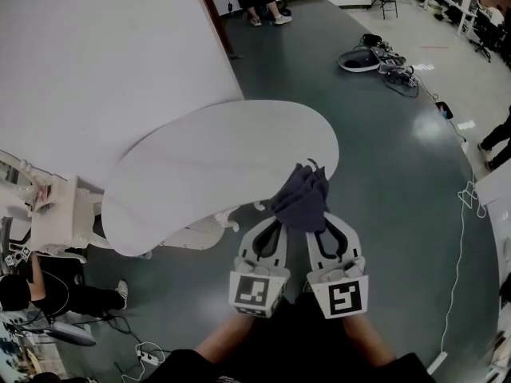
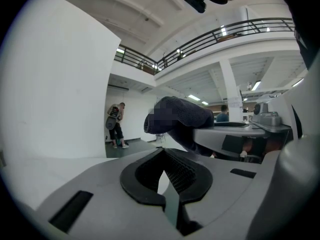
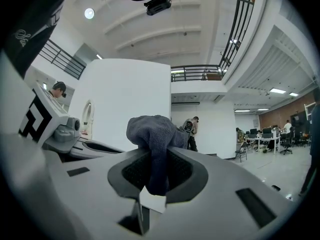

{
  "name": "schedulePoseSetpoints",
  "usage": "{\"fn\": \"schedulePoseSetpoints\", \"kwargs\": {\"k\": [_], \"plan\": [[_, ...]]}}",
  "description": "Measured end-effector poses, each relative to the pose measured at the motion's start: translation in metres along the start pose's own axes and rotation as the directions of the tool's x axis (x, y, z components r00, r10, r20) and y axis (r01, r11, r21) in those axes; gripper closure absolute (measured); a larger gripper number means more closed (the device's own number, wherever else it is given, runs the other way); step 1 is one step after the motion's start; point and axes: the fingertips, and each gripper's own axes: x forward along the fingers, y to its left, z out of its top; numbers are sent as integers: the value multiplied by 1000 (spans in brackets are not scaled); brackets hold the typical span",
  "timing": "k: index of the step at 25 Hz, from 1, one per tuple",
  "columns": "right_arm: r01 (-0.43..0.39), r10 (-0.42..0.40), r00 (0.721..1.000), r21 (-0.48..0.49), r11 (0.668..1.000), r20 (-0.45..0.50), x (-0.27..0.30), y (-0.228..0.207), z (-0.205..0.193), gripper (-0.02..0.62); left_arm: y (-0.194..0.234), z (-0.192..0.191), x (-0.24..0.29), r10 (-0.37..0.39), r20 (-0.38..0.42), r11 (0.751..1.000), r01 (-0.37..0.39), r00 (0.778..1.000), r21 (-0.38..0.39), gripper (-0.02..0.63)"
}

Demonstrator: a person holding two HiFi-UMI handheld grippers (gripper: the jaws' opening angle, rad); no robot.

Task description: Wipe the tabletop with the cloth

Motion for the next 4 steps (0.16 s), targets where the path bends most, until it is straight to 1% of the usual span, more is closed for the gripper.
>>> {"fn": "schedulePoseSetpoints", "kwargs": {"k": [4], "plan": [[1, -1, 1000, 7, 1000, -10, 1, -2, -1, 549, -3, 8, 4, -2, 33, 1000, 3, 999, -21, 600]]}}
